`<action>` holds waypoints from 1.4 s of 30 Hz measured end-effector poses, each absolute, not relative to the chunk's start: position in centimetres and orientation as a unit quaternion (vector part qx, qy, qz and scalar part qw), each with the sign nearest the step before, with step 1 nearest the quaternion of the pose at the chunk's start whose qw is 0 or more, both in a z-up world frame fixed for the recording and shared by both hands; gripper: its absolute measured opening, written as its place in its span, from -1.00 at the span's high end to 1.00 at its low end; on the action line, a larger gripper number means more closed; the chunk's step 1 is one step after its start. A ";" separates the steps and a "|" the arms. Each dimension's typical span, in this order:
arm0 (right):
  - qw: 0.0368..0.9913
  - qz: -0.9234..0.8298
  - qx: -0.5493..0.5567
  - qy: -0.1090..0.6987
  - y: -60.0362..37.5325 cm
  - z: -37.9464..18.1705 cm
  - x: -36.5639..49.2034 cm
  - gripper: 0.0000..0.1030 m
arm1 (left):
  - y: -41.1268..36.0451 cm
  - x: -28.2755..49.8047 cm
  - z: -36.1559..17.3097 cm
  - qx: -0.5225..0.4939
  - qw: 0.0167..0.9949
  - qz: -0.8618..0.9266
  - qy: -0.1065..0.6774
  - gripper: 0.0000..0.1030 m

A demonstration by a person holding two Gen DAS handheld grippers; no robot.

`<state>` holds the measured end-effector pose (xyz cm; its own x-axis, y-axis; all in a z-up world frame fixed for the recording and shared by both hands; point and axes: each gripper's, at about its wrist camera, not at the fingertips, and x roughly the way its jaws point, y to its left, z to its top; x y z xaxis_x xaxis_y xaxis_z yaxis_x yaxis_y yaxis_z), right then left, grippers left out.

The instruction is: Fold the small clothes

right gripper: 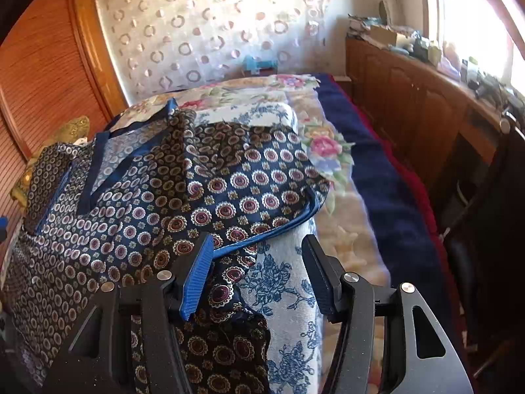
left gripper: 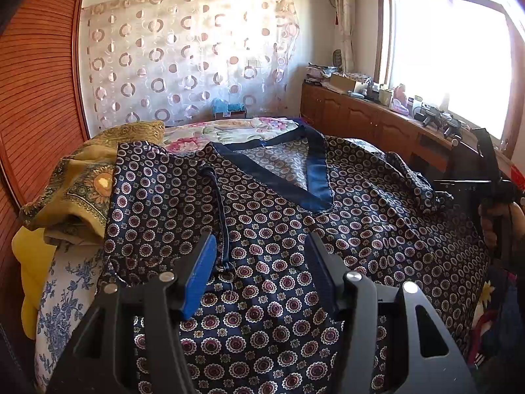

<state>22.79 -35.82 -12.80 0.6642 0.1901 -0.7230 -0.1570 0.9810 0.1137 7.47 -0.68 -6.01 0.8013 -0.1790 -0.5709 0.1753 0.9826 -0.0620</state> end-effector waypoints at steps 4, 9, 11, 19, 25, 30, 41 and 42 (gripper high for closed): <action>0.905 0.102 0.057 0.410 -36.4 -13.3 23.9 -0.11 | -0.7 7.5 -6.0 -0.003 0.949 -0.095 0.302 -0.09; 0.890 0.098 0.085 0.438 -37.0 -14.3 26.1 0.24 | -0.8 7.5 -6.2 -0.004 0.948 -0.096 0.305 -0.09; 0.891 0.093 0.078 0.437 -36.8 -14.3 26.2 0.55 | -0.8 7.5 -6.4 -0.004 0.947 -0.096 0.306 -0.09; 0.900 0.124 0.038 0.416 -34.4 -12.8 26.5 1.00 | -0.7 7.4 -6.6 -0.006 0.946 -0.097 0.308 -0.09; 0.907 0.174 0.001 0.384 -29.5 -10.0 26.7 1.00 | -0.6 7.3 -6.7 -0.008 0.946 -0.097 0.308 -0.09; 0.904 0.225 -0.031 0.362 -24.4 -8.0 26.5 1.00 | -0.3 7.2 -6.7 -0.014 0.947 -0.093 0.308 -0.09; 0.895 0.245 -0.077 0.366 -19.5 -8.6 26.6 -0.11 | 0.3 7.1 -6.8 -0.017 0.947 -0.086 0.308 -0.09; 0.900 0.236 -0.067 0.361 -20.3 -8.5 26.6 -0.21 | 0.4 7.1 -6.9 -0.018 0.947 -0.085 0.309 -0.09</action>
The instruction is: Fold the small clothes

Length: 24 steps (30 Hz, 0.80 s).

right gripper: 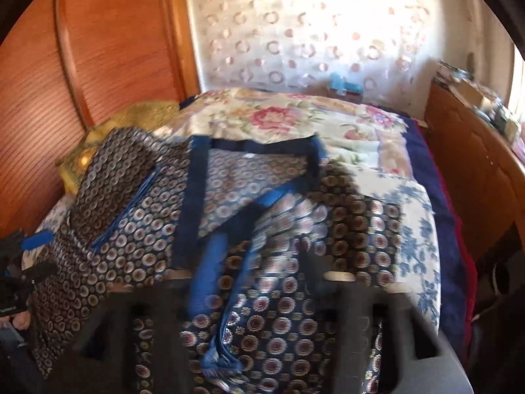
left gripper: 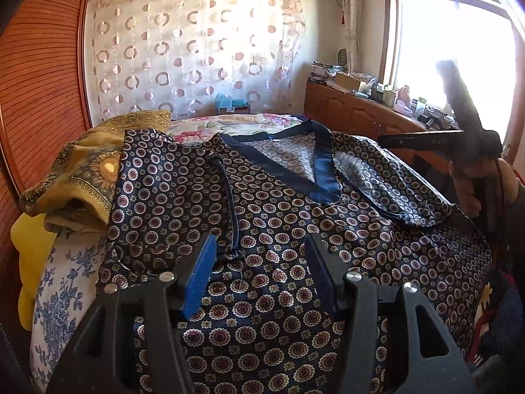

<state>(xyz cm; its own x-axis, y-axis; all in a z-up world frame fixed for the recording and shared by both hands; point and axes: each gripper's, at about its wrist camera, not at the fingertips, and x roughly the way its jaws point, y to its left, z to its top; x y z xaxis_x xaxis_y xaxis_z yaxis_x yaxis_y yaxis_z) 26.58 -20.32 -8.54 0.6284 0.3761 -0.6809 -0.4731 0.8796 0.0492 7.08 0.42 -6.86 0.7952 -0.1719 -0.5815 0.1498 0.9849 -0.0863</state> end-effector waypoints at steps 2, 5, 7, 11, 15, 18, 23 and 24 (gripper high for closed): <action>0.905 0.221 -0.058 0.358 -21.8 -8.5 26.8 -0.21 | 0.7 7.1 -6.9 -0.018 0.948 -0.081 0.308 -0.09; 0.912 0.181 -0.068 0.363 -24.1 -9.0 27.4 -0.22 | 0.9 7.4 -6.9 -0.019 0.947 -0.079 0.310 -0.09; 0.912 0.154 -0.080 0.372 -25.5 -10.0 28.0 -0.22 | 1.4 7.9 -6.8 -0.018 0.947 -0.078 0.311 -0.09; 0.909 0.131 -0.075 0.389 -27.5 -11.6 29.0 -0.22 | 2.9 9.2 -6.2 -0.013 0.948 -0.070 0.309 -0.09; 0.905 0.120 -0.058 0.403 -29.2 -12.8 30.5 -0.22 | 4.7 10.9 -5.9 -0.007 0.947 -0.066 0.316 -0.09; 0.903 0.125 -0.054 0.408 -29.9 -13.2 31.7 -0.22 | 6.4 12.5 -5.9 -0.006 0.944 -0.063 0.324 -0.09; 0.899 0.128 -0.053 0.415 -30.1 -13.7 33.5 -0.22 | 9.0 14.9 -6.0 -0.019 0.941 -0.050 0.336 -0.09; 0.899 0.129 -0.053 0.416 -30.2 -13.8 33.8 -0.22 | 9.5 15.4 -5.9 -0.021 0.940 -0.047 0.337 -0.09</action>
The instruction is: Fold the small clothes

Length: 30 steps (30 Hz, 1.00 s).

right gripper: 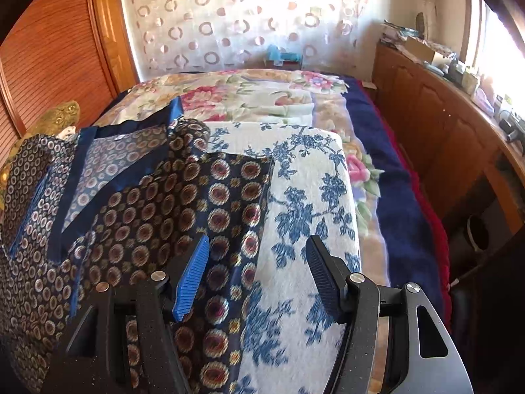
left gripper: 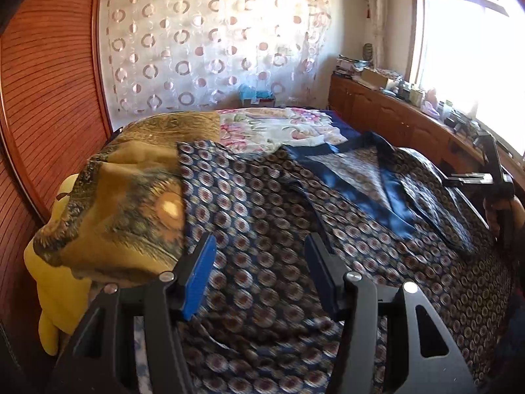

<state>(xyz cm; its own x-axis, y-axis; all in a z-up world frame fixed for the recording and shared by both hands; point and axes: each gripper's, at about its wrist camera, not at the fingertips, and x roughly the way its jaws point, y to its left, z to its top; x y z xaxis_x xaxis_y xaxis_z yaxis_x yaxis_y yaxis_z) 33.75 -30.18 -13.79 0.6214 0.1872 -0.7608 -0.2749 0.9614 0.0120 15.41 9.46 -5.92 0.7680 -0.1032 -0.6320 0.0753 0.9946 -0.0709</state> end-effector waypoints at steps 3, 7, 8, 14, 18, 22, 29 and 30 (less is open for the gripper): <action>0.897 0.129 -0.053 0.419 -30.3 -14.2 34.3 -0.22 | 10.7 16.9 -5.8 -0.020 0.939 -0.035 0.341 -0.09; 0.896 0.122 -0.062 0.422 -30.2 -15.1 34.7 -0.23 | 12.2 19.1 -5.8 -0.024 0.936 -0.026 0.351 -0.09; 0.896 0.121 -0.063 0.422 -30.2 -15.1 34.7 -0.23 | 12.4 19.5 -5.8 -0.024 0.935 -0.025 0.354 -0.09; 0.896 0.120 -0.060 0.423 -30.2 -15.1 34.7 -0.24 | 13.4 22.5 -6.3 -0.021 0.927 -0.027 0.374 -0.09; 0.895 0.120 -0.063 0.424 -30.3 -15.2 34.7 -0.25 | 13.6 24.1 -6.2 -0.025 0.923 -0.031 0.383 -0.09; 0.896 0.120 -0.063 0.423 -30.2 -15.2 34.8 -0.25 | 14.2 25.1 -6.0 -0.035 0.919 -0.038 0.390 -0.09; 0.896 0.120 -0.063 0.423 -30.1 -15.2 34.8 -0.27 | 15.1 26.5 -6.1 -0.040 0.913 -0.027 0.406 -0.09; 0.896 0.120 -0.063 0.423 -30.2 -15.2 34.8 -0.27 | 15.1 26.7 -6.1 -0.040 0.912 -0.025 0.407 -0.09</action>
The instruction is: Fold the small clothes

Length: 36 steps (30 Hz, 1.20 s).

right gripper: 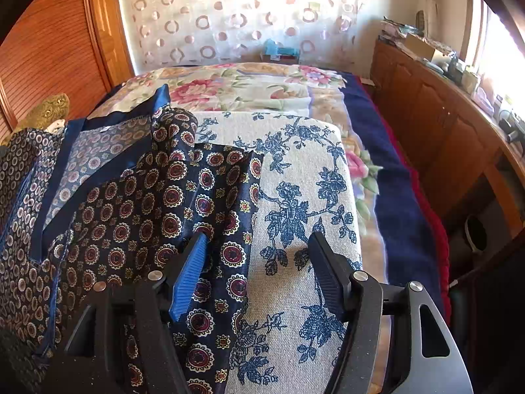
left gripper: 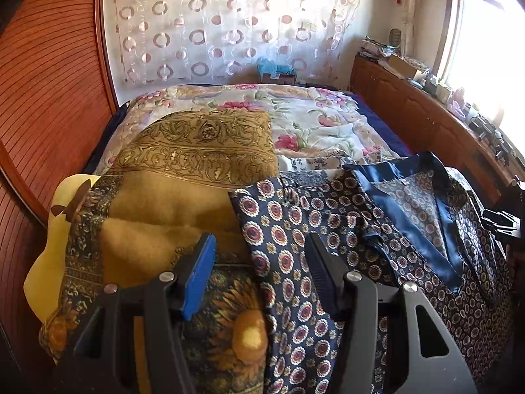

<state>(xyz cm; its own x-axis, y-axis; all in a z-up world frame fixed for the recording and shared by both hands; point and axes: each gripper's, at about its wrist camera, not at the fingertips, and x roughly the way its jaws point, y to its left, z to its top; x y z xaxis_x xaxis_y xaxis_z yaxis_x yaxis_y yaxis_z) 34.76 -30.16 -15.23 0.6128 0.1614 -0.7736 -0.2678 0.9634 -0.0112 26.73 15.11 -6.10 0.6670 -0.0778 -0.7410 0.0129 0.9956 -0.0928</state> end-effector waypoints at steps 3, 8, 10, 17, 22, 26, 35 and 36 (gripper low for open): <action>0.896 0.120 -0.063 0.424 -30.1 -15.2 34.8 -0.28 | 15.2 27.3 -6.2 -0.038 0.910 -0.017 0.413 -0.09; 0.896 0.119 -0.063 0.423 -30.1 -15.2 34.8 -0.28 | 14.6 28.2 -6.9 -0.032 0.907 -0.013 0.420 -0.09; 0.896 0.119 -0.063 0.423 -30.1 -15.2 34.8 -0.29 | 14.3 28.2 -7.0 -0.030 0.908 -0.020 0.417 0.02; 0.896 0.119 -0.064 0.423 -30.2 -15.3 34.8 -0.30 | 14.0 28.2 -6.8 -0.036 0.911 -0.048 0.408 0.36; 0.896 0.119 -0.064 0.423 -30.1 -15.3 34.7 -0.30 | 14.4 27.9 -6.8 -0.035 0.913 -0.052 0.403 0.89; 0.896 0.119 -0.062 0.423 -30.2 -15.3 34.8 -0.31 | 13.7 26.8 -6.1 -0.027 0.918 -0.077 0.388 0.94; 0.891 0.150 -0.031 0.426 -30.9 -13.9 37.0 -0.20 | 13.6 26.6 -6.1 -0.008 0.919 -0.061 0.388 0.96; 0.890 0.151 -0.029 0.428 -31.0 -13.8 37.5 -0.19 | 13.7 26.7 -6.3 -0.010 0.918 -0.059 0.392 0.96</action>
